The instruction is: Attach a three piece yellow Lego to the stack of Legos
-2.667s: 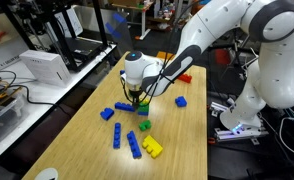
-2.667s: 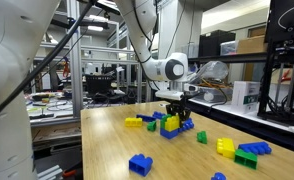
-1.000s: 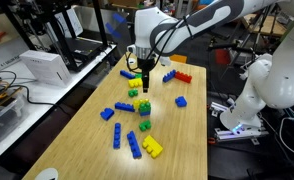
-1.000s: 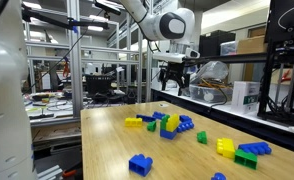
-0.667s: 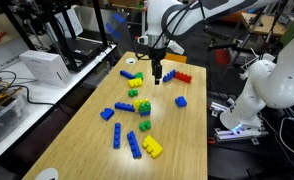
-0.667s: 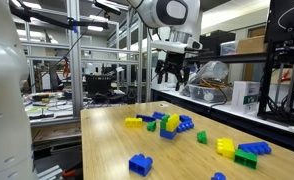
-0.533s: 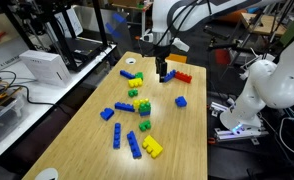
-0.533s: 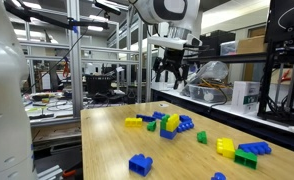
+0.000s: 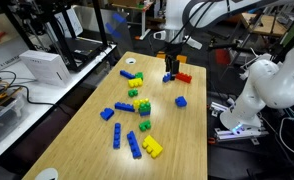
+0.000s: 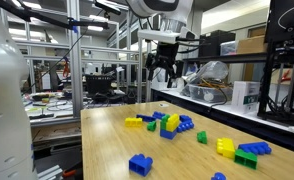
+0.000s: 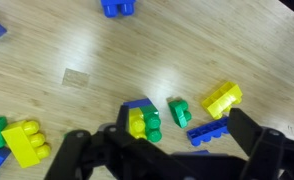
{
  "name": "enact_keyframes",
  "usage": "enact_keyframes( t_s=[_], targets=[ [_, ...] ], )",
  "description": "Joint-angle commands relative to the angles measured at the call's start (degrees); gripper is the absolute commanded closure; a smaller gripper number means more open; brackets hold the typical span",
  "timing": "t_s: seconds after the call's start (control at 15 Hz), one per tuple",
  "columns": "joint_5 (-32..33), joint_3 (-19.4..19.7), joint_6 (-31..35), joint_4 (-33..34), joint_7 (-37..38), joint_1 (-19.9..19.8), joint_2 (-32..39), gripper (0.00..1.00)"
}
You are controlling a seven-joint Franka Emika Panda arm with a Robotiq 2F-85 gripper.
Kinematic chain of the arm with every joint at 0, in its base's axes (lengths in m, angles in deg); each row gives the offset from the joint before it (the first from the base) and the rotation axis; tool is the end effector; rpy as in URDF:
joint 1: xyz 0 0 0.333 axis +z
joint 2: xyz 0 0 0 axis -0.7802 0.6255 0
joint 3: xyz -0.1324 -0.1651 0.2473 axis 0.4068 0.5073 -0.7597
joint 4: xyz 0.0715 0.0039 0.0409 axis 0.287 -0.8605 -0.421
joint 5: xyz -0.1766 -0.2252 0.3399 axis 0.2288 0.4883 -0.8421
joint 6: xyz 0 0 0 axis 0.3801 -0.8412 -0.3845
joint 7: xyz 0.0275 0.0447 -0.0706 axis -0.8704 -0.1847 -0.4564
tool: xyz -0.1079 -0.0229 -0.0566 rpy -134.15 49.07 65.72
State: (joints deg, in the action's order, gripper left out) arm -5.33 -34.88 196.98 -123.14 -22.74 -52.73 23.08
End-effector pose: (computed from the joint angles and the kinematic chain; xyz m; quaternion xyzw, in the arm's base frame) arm 0.4844 -0.0431 0.4143 -0.9820 -0.1532 0.0073 0.1101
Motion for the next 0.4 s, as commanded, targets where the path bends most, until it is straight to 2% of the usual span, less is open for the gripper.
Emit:
enact_keyframes(
  t_s=[0.0, 0.33],
  targets=[
    [0.3, 0.7, -0.1, -0.1, 0.2, 0.8, -0.2, 0.0],
    [0.3, 0.7, 0.0, -0.3, 0.2, 0.8, -0.2, 0.0]
  ],
)
